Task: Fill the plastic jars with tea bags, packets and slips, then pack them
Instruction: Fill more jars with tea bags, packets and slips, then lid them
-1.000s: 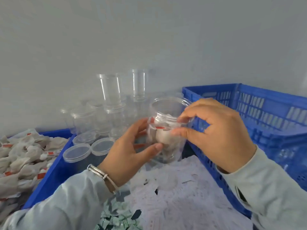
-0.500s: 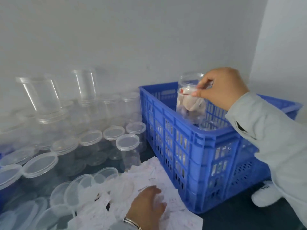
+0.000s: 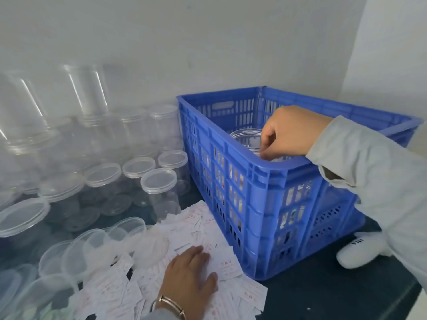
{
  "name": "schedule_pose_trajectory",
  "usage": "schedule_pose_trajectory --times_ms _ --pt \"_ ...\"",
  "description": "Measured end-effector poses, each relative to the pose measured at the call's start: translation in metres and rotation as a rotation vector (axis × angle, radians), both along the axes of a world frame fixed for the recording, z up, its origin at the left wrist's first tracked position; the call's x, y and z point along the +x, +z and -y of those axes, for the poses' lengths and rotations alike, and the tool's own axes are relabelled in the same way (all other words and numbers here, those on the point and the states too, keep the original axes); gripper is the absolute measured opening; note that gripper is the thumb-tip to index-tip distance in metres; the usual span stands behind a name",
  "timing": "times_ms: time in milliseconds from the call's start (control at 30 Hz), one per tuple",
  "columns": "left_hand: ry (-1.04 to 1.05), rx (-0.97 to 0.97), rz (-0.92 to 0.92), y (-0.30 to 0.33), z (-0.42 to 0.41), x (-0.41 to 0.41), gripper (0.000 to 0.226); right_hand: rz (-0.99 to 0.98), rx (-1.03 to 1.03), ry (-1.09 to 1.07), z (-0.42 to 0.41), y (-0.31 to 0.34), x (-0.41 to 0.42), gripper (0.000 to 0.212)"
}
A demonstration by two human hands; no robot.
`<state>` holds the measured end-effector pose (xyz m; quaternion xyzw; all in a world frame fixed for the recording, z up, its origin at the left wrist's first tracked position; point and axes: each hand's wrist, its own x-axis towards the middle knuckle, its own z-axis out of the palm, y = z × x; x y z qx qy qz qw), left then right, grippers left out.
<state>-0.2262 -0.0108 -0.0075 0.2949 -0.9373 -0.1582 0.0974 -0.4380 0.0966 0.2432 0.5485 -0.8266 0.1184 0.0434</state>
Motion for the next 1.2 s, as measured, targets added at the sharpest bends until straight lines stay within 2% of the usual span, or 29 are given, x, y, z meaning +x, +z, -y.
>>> schedule_pose_trajectory --times_ms 100,200,367,433,533,700,767,867,933,1000,1033,1067,1200 --pt "0.002 0.009 -0.008 -0.002 -0.001 0.000 0.053 0.022 0.005 -0.023 -0.002 0.001 0.006 0.026" --pt "0.010 0.074 -0.062 -0.002 -0.002 0.002 0.050 0.091 -0.022 -0.070 -0.005 0.003 0.011 0.042" --pt "0.113 0.232 -0.398 0.016 -0.001 0.008 0.027 0.093 -0.048 -0.135 -0.004 0.003 0.015 0.065" --pt "0.133 0.233 -0.472 0.031 0.003 0.011 0.025 0.102 -0.141 -0.129 -0.005 0.002 0.013 0.064" --pt "0.137 0.184 -0.439 0.061 0.017 0.019 0.022 0.136 -0.323 -0.113 -0.011 0.002 0.015 0.042" --pt "0.122 0.142 -0.337 0.118 0.052 0.060 0.014 0.109 -0.682 -0.067 -0.012 -0.002 0.035 0.027" --pt "0.165 0.099 -0.288 0.135 0.066 0.088 0.024 0.011 -0.825 0.034 -0.007 -0.006 0.058 0.027" --pt "0.257 0.098 -0.227 0.148 0.084 0.135 0.015 -0.289 -0.951 0.230 0.011 -0.011 0.098 0.034" --pt "0.295 0.127 -0.228 0.146 0.090 0.166 0.012 -0.362 -1.008 0.347 0.032 -0.024 0.127 0.031" --pt "0.328 0.156 -0.229 0.139 0.092 0.194 0.015 -0.293 -1.026 0.402 0.059 -0.046 0.152 0.025" --pt "0.340 0.167 -0.215 0.134 0.092 0.207 0.016 -0.195 -1.004 0.375 0.075 -0.061 0.161 0.022" --pt "0.344 0.172 -0.189 0.129 0.090 0.217 0.018 -0.052 -0.953 0.292 0.092 -0.076 0.167 0.028" --pt "0.341 0.189 -0.136 0.117 0.087 0.242 0.023 0.589 -0.649 -0.231 0.155 -0.142 0.156 0.100"
